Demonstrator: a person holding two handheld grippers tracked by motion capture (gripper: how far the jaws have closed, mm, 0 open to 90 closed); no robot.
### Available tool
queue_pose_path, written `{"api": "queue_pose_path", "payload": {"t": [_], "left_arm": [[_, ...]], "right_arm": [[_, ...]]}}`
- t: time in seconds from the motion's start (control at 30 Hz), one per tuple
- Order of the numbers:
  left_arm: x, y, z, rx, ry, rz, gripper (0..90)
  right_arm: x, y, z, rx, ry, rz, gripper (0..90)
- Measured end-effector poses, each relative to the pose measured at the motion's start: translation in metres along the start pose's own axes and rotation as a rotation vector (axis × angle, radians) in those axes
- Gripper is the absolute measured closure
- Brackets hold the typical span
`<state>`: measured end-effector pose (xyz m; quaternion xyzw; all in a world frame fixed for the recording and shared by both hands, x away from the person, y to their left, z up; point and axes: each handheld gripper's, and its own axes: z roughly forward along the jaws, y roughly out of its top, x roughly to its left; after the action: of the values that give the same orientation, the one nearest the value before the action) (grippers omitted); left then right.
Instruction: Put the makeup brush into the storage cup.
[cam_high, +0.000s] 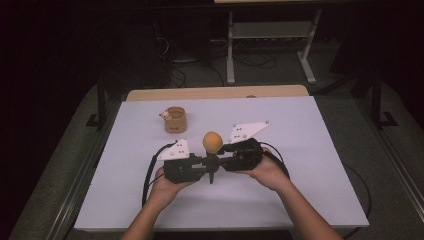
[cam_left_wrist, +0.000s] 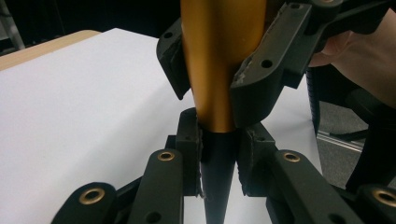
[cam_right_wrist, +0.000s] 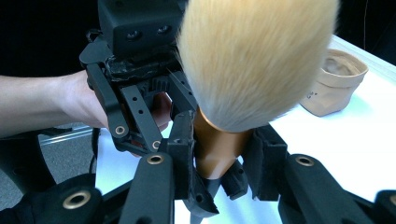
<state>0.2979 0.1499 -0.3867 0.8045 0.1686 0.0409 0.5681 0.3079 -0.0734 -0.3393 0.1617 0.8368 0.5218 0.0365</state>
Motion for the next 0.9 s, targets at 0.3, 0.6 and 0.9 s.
{"api": "queue_pose_path", "payload": {"t": [0.3, 0.6, 0.9], "left_arm": [[-0.0012, 0.0007, -0.0005, 0.000, 0.015, -0.005, 73.9], [-0.0025, 0.0013, -0.0005, -0.009, 0.026, -0.004, 74.3], [-0.0012, 0.0012, -0.0053, -0.028, 0.046, -0.023, 74.3]], "right_arm": [[0.0000, 0.0001, -0.0005, -0.003, -0.002, -0.003, 65.4], [0.0005, 0.0001, -0.0013, -0.009, -0.008, -0.007, 64.3], [-0.0017, -0.0003, -0.0044, -0.033, -0.012, 0.015, 43.1]]}}
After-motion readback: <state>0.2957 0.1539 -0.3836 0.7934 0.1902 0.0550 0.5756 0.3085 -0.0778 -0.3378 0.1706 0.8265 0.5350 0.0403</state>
